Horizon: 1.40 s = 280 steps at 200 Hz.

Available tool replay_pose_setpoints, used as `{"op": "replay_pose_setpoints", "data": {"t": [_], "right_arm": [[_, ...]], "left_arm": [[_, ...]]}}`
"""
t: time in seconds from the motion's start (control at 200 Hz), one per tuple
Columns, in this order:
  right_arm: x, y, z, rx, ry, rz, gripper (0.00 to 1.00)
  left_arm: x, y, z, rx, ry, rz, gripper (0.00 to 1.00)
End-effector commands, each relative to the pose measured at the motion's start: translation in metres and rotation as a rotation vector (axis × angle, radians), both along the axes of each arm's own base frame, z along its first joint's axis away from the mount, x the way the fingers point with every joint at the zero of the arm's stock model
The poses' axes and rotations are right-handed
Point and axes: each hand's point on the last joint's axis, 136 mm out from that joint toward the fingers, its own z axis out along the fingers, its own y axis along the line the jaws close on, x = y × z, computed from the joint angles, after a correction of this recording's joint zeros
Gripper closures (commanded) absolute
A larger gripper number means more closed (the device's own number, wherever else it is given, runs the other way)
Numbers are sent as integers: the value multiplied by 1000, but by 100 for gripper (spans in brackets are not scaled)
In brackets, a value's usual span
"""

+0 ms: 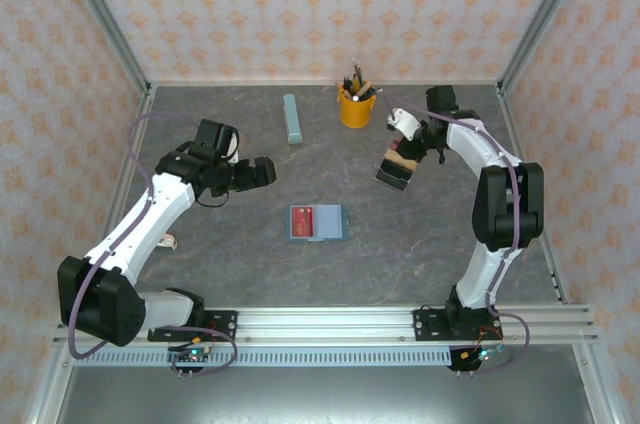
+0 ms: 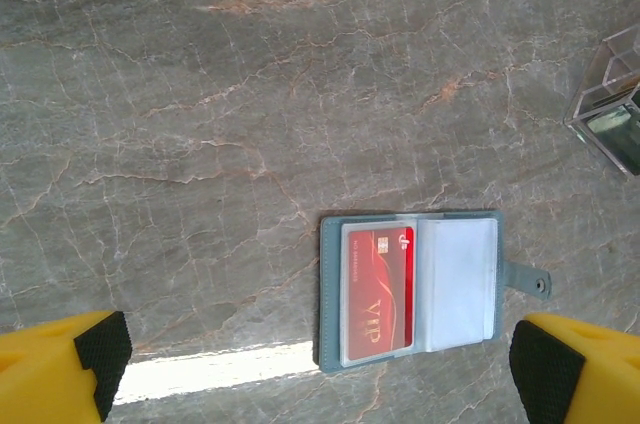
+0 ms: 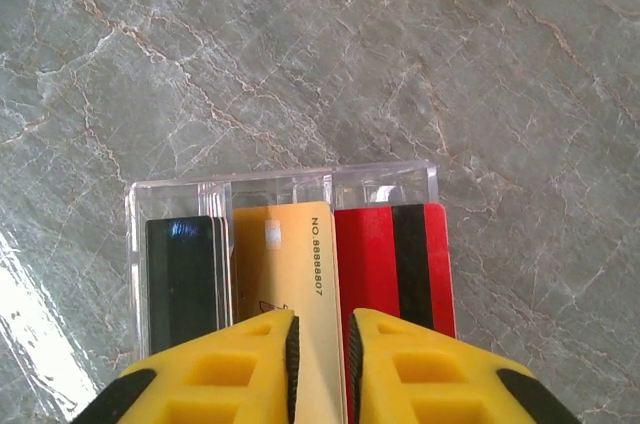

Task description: Take the credit cards out of the card holder

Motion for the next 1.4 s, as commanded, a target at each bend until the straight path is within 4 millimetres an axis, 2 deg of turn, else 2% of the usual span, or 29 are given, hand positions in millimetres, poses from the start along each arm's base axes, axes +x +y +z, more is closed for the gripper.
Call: {"op": "replay_pose_setpoints", "data": {"t": [0.0, 0.115, 0.235, 0.32, 0.395, 0.535, 0.636, 0.741, 0.826, 0.931, 1.076, 1.156, 1.291, 1.396], "right_arm": [[1, -3, 28, 21, -66, -34, 74], [-6, 4, 56, 112, -69, -92, 71], [-14, 12, 80, 244, -41, -254, 67], [-24, 22, 87, 336, 5, -390, 65], [-39, 38, 88, 402, 72, -482, 64], [-74, 67, 74, 442, 213, -638, 62], [-99, 89, 57, 443, 310, -732, 61], [-118, 115, 40, 478, 376, -808, 54], [-130, 137, 29, 503, 418, -822, 53], [-140, 168, 18, 533, 492, -824, 53], [-147, 214, 4, 568, 592, -781, 53], [-149, 233, -9, 550, 642, -779, 55], [-147, 247, -28, 509, 689, -787, 59], [-147, 246, -40, 450, 699, -797, 62]], "left_arm": [[5, -1, 5, -12, -32, -18, 0], [4, -2, 4, -20, -27, -11, 0], [2, -3, 1, -39, -21, -2, 0], [1, -7, -3, -67, -14, 4, 0], [-1, -9, -8, -88, 0, 11, 0], [-6, -13, -20, -125, 26, 23, 0], [-11, -14, -31, -136, 36, 25, 0], [-17, -15, -43, -175, 58, 66, 0], [-20, -20, -52, -212, 71, 67, 0], [-23, -23, -59, -226, 89, 75, 0], [-18, -24, -63, -226, 102, 104, 0], [-14, -26, -65, -231, 112, 112, 0], [-9, -31, -71, -229, 129, 109, 0], [-8, -40, -74, -233, 138, 87, 3]]}}
